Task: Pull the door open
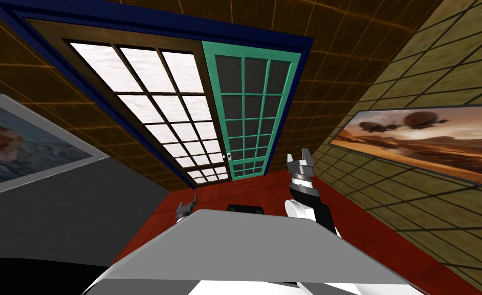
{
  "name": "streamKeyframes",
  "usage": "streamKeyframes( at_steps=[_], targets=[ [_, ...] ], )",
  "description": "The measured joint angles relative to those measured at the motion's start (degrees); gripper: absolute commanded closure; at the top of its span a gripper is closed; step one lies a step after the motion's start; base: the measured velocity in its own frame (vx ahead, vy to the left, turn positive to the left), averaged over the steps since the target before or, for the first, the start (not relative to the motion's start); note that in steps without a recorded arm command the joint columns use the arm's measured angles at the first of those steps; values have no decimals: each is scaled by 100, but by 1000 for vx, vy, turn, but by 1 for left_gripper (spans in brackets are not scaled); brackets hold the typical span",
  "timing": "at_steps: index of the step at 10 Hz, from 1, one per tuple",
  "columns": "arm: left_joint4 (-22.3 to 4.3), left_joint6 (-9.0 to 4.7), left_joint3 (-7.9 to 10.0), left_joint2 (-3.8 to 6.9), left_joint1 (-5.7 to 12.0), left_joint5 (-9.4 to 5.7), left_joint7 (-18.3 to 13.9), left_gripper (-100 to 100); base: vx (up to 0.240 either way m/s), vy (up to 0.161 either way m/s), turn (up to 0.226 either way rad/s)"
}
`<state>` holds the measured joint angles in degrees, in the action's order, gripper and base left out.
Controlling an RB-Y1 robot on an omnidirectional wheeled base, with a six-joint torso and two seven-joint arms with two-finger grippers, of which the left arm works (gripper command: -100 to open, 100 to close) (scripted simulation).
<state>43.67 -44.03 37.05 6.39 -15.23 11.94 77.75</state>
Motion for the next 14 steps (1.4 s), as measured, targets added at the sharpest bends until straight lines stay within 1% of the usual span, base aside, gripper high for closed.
streamKeyframes(
  at_steps=[1, 2, 4, 5, 6, 7, 8, 9, 10, 11, 12, 13, 14],
  targets=[
    [6, 9, 33, -44, 67, -21, 33, -100, 175, 34, -163],
    [-72, -1, 56, -47, 203, -39, 67, -100, 169, 31, -138],
    [-119, -28, 59, -106, 404, -54, 118, -100, 202, 32, -125],
    [5, 3, 27, -171, 421, -44, 108, -100, 200, 33, -157],
    [40, 19, 6, -219, 507, -39, 117, -100, 186, 31, -139],
    [163, 64, -32, -277, 552, -27, 111, -100, 108, 30, -32],
    [75, 37, -29, -271, 648, -34, 131, -100, 121, 34, -84],
    [-135, -70, -21, -247, 821, -46, 179, -100, 98, 30, -66],
    [-125, -92, -35, -260, 865, -43, 192, -100, 61, 20, -38],
    [-8, -51, -63, -304, 843, -30, 178, -100, 154, 32, -138],
    [76, -32, -102, -392, 910, -15, 194, -100, 165, 33, -129],
    [39, -55, -124, -398, 1014, -13, 208, -100, 164, 35, -98],
    [71, -46, -149, -435, 1102, -5, 225, -100, 164, 49, -103]
  ],
)
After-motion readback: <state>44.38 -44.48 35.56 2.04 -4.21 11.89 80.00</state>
